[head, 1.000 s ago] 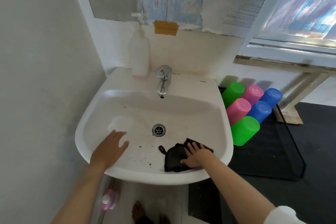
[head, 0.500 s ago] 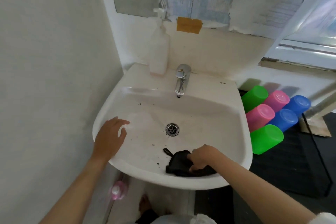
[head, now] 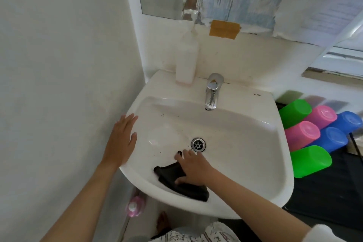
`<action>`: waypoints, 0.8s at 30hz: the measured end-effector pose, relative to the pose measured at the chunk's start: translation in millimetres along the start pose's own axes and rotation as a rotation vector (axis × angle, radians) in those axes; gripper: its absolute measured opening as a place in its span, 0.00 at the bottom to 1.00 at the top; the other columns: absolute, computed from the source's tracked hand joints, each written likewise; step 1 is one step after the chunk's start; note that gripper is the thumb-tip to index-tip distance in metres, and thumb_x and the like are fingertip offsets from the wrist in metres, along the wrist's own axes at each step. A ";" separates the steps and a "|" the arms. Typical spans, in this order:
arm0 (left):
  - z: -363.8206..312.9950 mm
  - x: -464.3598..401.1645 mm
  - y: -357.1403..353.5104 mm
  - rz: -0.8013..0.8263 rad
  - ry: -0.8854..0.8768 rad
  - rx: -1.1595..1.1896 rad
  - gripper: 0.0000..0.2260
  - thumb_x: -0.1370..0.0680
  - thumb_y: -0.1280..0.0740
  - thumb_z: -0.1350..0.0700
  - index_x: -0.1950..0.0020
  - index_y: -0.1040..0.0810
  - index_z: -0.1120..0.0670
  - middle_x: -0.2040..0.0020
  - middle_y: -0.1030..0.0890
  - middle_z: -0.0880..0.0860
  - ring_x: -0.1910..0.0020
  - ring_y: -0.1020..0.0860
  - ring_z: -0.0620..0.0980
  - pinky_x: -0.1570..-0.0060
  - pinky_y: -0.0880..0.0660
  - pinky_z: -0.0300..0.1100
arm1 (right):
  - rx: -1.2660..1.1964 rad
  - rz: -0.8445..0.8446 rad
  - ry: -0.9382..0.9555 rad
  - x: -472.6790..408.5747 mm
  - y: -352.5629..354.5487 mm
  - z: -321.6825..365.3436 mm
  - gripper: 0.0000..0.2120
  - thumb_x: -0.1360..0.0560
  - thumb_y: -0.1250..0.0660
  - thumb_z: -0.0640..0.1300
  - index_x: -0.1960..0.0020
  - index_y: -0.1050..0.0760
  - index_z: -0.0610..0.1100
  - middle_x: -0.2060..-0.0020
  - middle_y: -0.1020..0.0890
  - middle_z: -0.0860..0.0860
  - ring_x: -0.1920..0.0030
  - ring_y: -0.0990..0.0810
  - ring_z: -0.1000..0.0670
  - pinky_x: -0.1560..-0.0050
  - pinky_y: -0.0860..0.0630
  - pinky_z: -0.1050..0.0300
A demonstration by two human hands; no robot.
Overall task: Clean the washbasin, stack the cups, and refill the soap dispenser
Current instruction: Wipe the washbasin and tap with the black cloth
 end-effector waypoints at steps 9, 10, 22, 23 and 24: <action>10.5 -12.1 -7.5 0.082 0.049 -0.039 0.28 0.20 0.43 0.54 0.24 0.51 0.57 0.23 0.50 0.52 0.24 0.53 0.50 0.26 0.57 0.46 | -0.334 0.069 0.389 -10.0 -51.0 -2.6 0.40 0.32 0.72 0.71 0.24 0.58 0.55 0.24 0.55 0.53 0.25 0.59 0.53 0.27 0.65 0.54; 10.7 -12.0 -8.1 0.080 0.048 -0.037 0.27 0.20 0.44 0.53 0.24 0.52 0.57 0.23 0.50 0.52 0.24 0.53 0.49 0.26 0.57 0.46 | -0.366 0.068 0.394 -13.0 -50.7 0.7 0.41 0.33 0.72 0.72 0.25 0.59 0.55 0.24 0.56 0.53 0.25 0.60 0.54 0.28 0.66 0.55; 6.6 -24.0 -7.7 -0.136 0.137 0.192 0.20 0.23 0.47 0.55 0.31 0.33 0.56 0.33 0.30 0.54 0.34 0.35 0.48 0.29 0.40 0.56 | -0.466 -0.275 0.196 -85.5 -18.9 57.6 0.26 0.23 0.66 0.61 0.28 0.66 0.56 0.27 0.63 0.54 0.26 0.66 0.51 0.27 0.67 0.51; 7.3 -23.7 -8.3 -0.141 0.139 0.191 0.21 0.23 0.47 0.55 0.31 0.33 0.56 0.34 0.29 0.54 0.35 0.36 0.46 0.30 0.39 0.56 | -0.440 -0.321 0.117 -93.2 -21.0 55.0 0.27 0.25 0.69 0.63 0.28 0.66 0.56 0.26 0.60 0.53 0.25 0.62 0.49 0.26 0.64 0.49; 8.0 -23.7 -8.6 -0.138 0.140 0.185 0.21 0.23 0.48 0.55 0.31 0.33 0.56 0.34 0.29 0.53 0.36 0.36 0.45 0.30 0.38 0.55 | -0.409 -0.376 0.008 -100.4 -25.6 48.4 0.28 0.24 0.70 0.62 0.27 0.66 0.54 0.25 0.53 0.50 0.24 0.55 0.47 0.25 0.60 0.47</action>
Point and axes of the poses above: each hand's wrist, its own x-axis away from the middle knuckle, its own y-axis out of the back of the hand, z = x × y, the point moved 2 cm from there along -x, towards the middle knuckle
